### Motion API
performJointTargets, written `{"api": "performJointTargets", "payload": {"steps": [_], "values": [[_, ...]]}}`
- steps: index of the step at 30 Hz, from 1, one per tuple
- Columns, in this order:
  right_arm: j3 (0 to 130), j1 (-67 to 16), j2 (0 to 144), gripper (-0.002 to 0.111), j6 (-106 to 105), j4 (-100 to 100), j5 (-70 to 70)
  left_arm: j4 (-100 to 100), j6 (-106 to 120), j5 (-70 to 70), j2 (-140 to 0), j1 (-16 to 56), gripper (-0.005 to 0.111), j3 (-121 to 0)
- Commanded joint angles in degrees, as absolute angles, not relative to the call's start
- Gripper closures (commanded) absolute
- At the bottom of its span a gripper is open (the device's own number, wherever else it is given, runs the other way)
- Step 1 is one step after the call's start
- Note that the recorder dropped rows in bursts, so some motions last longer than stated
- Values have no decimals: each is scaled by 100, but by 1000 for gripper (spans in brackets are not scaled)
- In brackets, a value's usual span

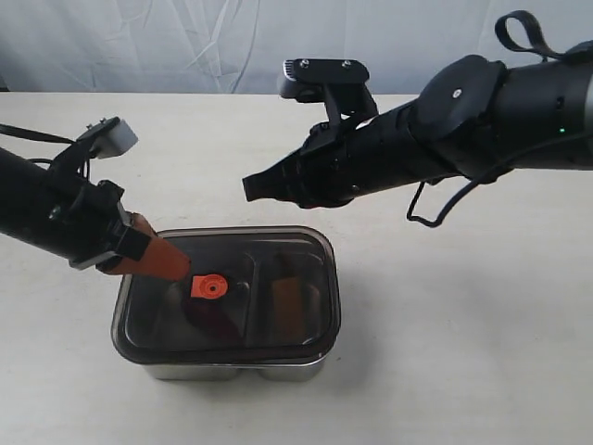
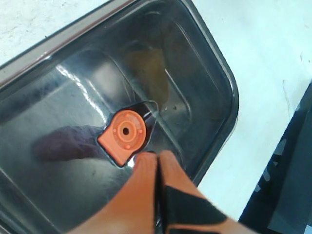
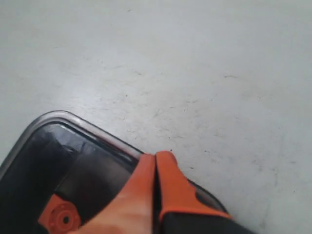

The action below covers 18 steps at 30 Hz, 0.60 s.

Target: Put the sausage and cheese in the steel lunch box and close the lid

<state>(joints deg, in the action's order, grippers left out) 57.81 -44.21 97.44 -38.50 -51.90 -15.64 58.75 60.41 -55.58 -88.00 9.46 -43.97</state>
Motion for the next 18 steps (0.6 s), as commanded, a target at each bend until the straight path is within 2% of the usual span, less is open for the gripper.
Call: {"api": "performJointTargets", "payload": {"steps": [1, 9, 18], "values": [[5979, -4397, 10189, 109, -3271, -4435, -1523, 5820, 6051, -5592, -8699, 980, 107, -4418], [6136, -4397, 10569, 109, -1789, -3007, -1416, 5796, 6051, -5631, -8699, 980, 107, -4418], [6136, -4397, 10603, 109, -1686, -2679, -1817, 5796, 6051, -5585, -8699, 980, 107, -4418]]}}
